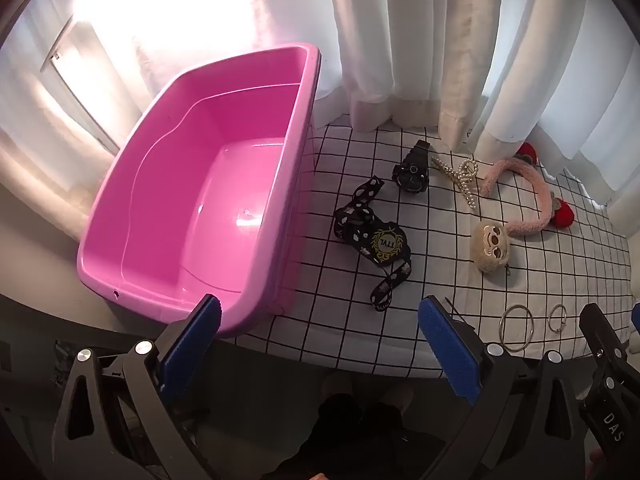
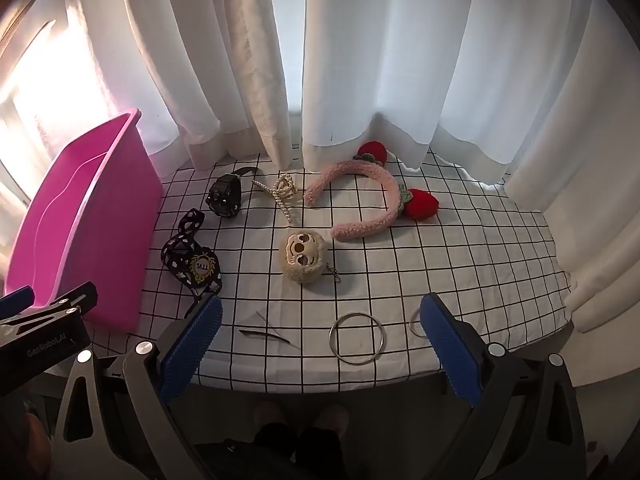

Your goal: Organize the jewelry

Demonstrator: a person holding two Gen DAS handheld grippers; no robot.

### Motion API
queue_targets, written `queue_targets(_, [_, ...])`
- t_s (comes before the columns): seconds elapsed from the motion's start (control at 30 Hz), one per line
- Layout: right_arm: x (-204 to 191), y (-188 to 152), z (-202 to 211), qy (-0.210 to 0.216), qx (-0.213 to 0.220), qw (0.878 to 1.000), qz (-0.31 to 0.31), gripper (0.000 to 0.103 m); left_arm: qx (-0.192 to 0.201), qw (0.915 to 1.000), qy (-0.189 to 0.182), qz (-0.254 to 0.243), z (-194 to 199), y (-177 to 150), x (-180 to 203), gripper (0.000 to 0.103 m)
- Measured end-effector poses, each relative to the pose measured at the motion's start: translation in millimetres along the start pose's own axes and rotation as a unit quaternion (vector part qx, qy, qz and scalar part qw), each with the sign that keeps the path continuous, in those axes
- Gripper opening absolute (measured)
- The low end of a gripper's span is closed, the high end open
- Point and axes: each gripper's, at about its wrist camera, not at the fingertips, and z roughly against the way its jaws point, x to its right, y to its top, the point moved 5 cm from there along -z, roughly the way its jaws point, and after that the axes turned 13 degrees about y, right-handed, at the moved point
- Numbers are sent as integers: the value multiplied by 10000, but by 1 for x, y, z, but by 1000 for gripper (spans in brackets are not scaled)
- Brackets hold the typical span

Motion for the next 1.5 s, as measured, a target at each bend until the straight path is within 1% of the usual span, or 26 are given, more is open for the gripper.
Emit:
queue_targets(0.03, [0,0,0,1,6,10000,3,95,4,10000,-6,5,1,0,1,97])
queue_targets(0.07, [0,0,0,1,9,10000,8,95,-67,9999,-138,38,-1,0,-2,97])
queue_targets(0.57, [-1,3,3,28,13,10000,-11,95,-56,9999,-76,47,1,-9,-10,97])
queue_targets(0.63, [-1,3,2,30,9,10000,-12,95,-62,10000,-74,25,-1,-5,-3,97])
queue_targets(0.9, [-3,3,2,29,15,10000,-11,95,-77,9999,-85,2,-4,2,-4,97])
queue_targets(1.5, [-4,5,4,25,45,10000,-25,95,-44,9999,-93,10,-2,0,-4,97])
